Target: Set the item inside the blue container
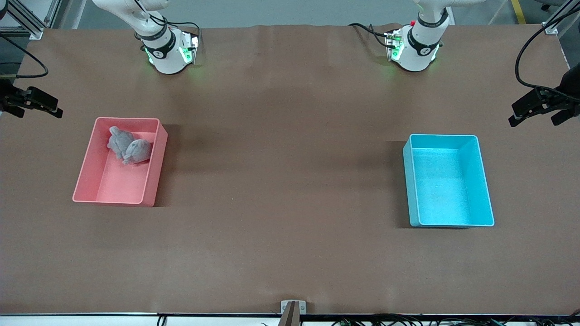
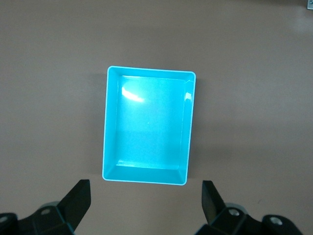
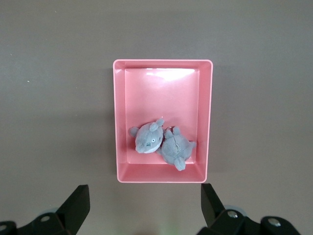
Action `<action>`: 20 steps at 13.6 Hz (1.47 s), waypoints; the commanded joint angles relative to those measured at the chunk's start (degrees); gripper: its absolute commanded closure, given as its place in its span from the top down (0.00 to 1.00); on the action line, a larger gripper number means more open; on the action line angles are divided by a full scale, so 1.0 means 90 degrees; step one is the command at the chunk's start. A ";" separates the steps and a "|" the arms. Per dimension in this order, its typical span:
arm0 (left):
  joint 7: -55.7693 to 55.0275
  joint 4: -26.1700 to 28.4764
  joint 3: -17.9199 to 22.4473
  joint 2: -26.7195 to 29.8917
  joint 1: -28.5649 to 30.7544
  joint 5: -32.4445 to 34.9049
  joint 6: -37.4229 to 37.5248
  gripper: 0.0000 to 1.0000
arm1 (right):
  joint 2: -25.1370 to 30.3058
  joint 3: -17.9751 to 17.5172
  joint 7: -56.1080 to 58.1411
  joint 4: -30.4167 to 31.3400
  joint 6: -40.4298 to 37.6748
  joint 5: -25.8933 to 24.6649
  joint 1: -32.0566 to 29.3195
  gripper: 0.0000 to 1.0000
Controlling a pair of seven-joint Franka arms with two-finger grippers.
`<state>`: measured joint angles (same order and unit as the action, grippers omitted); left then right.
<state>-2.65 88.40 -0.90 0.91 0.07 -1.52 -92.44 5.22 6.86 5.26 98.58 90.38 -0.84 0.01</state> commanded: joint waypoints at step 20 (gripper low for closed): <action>0.0041 -0.0125 0.0002 -0.0072 0.0031 -0.0017 0.0046 1.00 | 0.0211 -0.0079 -0.0037 0.0112 -0.0110 0.0162 0.0048 1.00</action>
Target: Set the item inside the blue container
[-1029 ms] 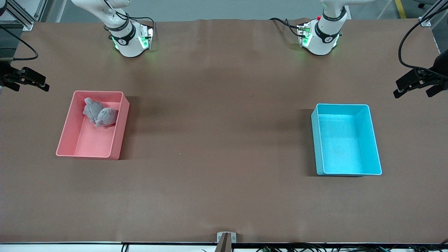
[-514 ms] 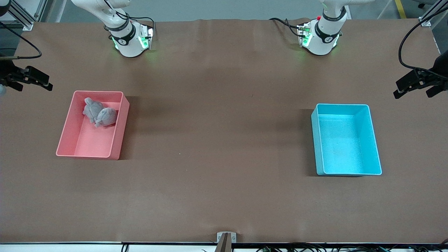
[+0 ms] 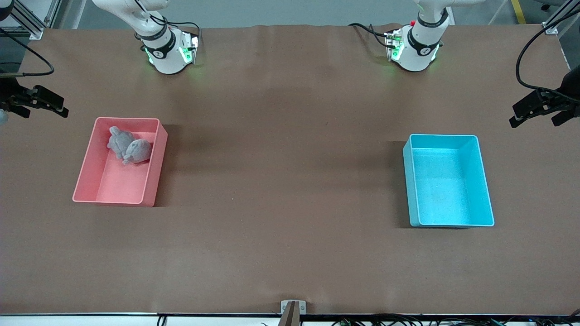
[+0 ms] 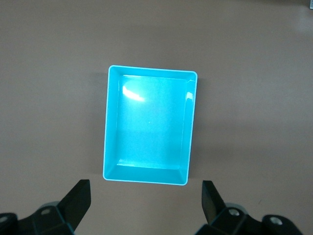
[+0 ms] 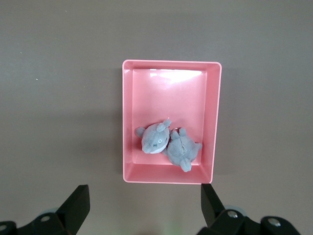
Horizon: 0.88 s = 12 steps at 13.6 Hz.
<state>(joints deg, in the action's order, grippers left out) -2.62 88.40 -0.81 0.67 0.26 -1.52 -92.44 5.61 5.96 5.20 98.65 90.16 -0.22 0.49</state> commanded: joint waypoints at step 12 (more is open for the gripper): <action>0.0037 -0.0135 -0.0027 -0.0045 0.0000 -0.0026 0.0046 1.00 | -0.1012 0.0060 0.0077 -0.0288 0.0284 0.0083 -0.0328 1.00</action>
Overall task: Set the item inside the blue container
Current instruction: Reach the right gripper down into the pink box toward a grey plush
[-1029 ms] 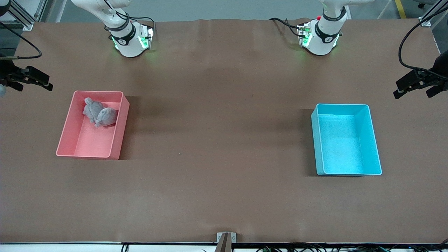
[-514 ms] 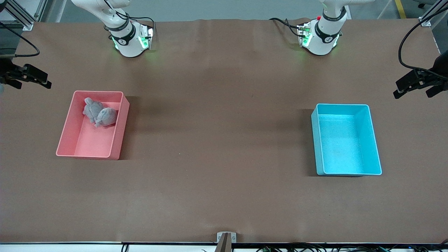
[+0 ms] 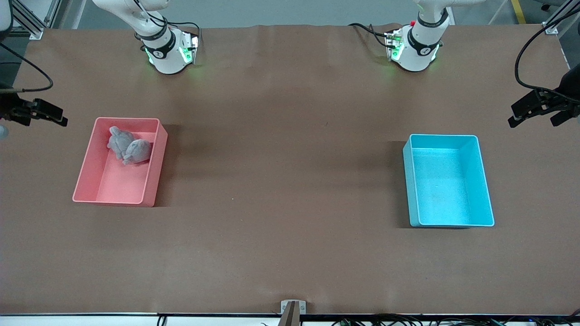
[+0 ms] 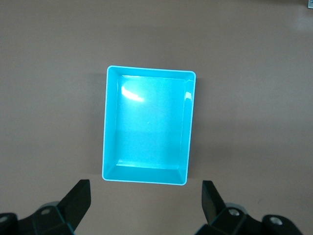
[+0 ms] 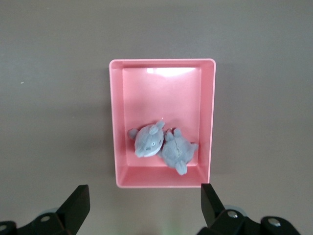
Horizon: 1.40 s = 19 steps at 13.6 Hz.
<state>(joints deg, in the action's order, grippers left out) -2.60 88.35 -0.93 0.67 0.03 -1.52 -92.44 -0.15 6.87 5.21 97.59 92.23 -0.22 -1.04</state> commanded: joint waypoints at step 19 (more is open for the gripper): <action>0.0025 -0.0119 -0.0004 -0.0045 0.0035 -0.0026 0.0047 1.00 | -0.0706 -0.0090 -0.2307 0.3539 0.3910 0.0571 -0.0304 1.00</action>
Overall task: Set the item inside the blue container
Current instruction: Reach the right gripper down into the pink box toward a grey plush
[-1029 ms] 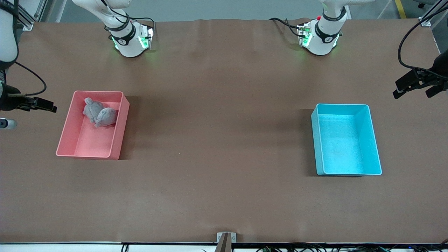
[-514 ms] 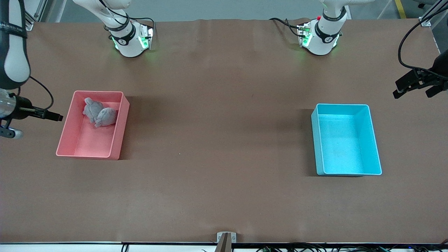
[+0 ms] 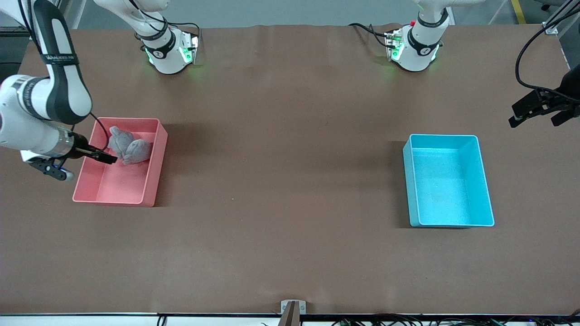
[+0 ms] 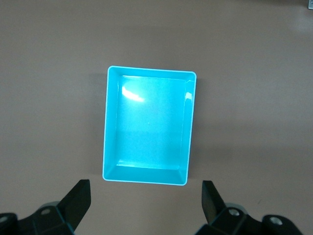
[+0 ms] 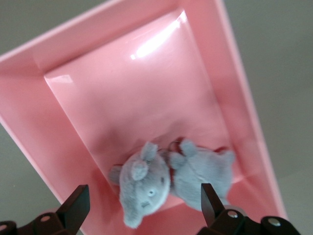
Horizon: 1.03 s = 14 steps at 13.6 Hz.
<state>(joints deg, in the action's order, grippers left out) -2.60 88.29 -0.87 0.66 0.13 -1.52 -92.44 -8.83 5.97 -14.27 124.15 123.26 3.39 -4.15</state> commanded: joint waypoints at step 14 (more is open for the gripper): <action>-0.0053 -0.0103 -0.0011 -0.0035 0.0025 -0.0026 0.0086 1.00 | -0.0005 0.0021 -0.0954 0.1244 0.1256 0.0171 0.0441 0.97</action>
<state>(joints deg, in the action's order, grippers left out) -2.64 88.29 -0.85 0.66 0.17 -1.52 -92.43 -8.95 6.11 -22.11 134.02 133.34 4.41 -0.12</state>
